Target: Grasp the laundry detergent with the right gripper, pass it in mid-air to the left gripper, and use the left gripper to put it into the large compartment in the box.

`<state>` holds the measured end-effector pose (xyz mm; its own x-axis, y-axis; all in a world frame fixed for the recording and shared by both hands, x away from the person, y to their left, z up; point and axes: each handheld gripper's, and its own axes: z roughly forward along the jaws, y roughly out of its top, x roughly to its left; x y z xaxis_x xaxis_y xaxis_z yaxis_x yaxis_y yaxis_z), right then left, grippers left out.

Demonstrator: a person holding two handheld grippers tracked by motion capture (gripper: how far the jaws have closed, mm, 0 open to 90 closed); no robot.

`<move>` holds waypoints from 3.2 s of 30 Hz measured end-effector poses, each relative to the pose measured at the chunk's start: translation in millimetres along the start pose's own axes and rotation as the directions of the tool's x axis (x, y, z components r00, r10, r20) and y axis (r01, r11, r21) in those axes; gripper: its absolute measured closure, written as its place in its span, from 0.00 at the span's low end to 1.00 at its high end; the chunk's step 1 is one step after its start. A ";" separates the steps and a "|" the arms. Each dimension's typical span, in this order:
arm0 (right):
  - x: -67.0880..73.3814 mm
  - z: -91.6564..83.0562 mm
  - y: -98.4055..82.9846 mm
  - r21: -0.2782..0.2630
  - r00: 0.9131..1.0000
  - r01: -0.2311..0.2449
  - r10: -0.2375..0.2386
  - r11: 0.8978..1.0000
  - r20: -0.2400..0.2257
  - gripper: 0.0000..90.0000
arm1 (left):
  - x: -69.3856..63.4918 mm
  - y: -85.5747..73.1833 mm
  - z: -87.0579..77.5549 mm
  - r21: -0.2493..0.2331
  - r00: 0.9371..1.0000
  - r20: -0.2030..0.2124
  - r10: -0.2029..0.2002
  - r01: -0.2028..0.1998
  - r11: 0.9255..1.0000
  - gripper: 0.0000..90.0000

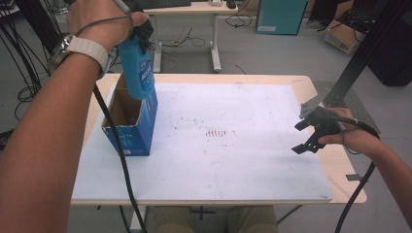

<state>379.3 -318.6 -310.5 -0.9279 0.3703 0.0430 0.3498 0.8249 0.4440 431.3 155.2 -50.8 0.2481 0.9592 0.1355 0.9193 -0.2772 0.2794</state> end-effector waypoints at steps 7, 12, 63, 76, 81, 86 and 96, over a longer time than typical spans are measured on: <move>-1.4 1.6 1.4 0.003 1.000 -0.005 0.005 1.000 -0.001 0.08 | 21.9 -3.8 7.1 0.001 0.997 -0.031 -0.074 0.074 0.997 0.42; -2.7 3.4 0.1 0.005 1.000 -0.011 0.011 1.000 -0.004 0.08 | 33.1 -8.7 19.0 -0.006 0.992 -0.052 -0.116 0.115 0.993 0.42; -5.3 14.9 -12.4 0.043 0.997 -0.071 0.072 0.997 -0.012 0.08 | 46.7 -47.5 155.4 0.041 0.983 -0.036 -0.180 0.182 0.983 0.42; -4.4 16.1 -16.4 0.045 0.995 -0.094 0.095 0.995 -0.010 0.08 | 41.7 -56.6 189.0 0.051 0.984 -0.033 -0.177 0.179 0.983 0.42; -4.8 16.8 -18.1 0.044 0.995 -0.095 0.096 0.994 -0.009 0.08 | 40.1 -60.6 200.8 0.057 0.984 -0.029 -0.174 0.175 0.983 0.42; -4.6 17.7 -19.7 0.048 0.995 -0.101 0.102 0.994 -0.014 0.08 | 40.7 -64.2 211.5 0.076 0.986 -0.022 -0.168 0.169 0.983 0.42; -5.3 18.4 -20.1 0.053 0.995 -0.101 0.102 0.993 -0.017 0.08 | 39.1 -65.3 217.9 0.077 0.988 -0.023 -0.153 0.154 0.985 0.42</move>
<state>379.5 -329.2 -336.1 -0.8895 0.4453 0.1029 0.4479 0.8048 0.3895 447.6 222.9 -270.8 0.0974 0.9889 0.1125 0.9673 -0.1207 0.2233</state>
